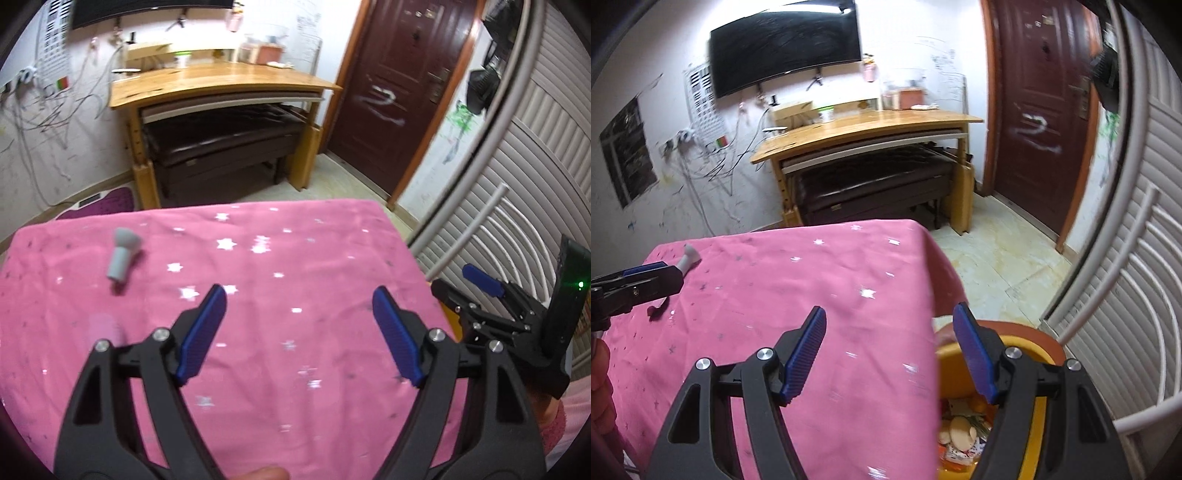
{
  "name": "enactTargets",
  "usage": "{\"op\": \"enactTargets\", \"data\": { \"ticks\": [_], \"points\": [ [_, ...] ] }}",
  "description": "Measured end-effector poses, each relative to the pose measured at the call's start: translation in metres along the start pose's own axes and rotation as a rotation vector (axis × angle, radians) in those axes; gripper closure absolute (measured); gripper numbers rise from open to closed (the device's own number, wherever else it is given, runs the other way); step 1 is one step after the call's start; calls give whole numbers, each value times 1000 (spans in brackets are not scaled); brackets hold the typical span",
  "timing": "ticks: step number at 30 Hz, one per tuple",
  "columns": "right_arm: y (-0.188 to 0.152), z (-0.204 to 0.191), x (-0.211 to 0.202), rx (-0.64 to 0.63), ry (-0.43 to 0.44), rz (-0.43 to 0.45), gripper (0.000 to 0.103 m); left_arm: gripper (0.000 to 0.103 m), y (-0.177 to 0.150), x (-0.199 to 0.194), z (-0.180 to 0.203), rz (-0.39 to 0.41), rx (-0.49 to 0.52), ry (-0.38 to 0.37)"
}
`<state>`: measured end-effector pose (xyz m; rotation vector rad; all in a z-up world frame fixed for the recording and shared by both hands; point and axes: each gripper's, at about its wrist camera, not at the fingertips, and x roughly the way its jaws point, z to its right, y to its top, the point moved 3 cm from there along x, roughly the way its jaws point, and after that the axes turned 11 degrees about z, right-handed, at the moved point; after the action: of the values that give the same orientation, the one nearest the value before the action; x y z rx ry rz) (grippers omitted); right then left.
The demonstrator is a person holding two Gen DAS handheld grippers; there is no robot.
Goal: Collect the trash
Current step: 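Move both tools back over the table toward the pink pad and grey cap, then grasp the pink pad with the left tool while the right tool grasps the grey cap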
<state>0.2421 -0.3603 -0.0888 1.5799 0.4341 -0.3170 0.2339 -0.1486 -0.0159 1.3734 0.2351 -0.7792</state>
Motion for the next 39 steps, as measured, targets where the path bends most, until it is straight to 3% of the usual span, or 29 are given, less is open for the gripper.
{"op": "enactTargets", "data": {
  "ticks": [13, 18, 32, 39],
  "points": [
    [23, -81, 25, -127, 65, -19, 37, 25, -3, -19, -71, 32, -50, 119],
    [29, -116, 35, -180, 96, -31, 37, 19, -8, -23, -92, 27, -61, 160],
    [33, -182, 68, -244, 181, -91, 37, 19, -25, -14, -135, -64, -109, 188],
    [37, -205, 78, -257, 205, -99, 37, 33, -33, -5, -147, -115, -135, 165]
  ]
}}
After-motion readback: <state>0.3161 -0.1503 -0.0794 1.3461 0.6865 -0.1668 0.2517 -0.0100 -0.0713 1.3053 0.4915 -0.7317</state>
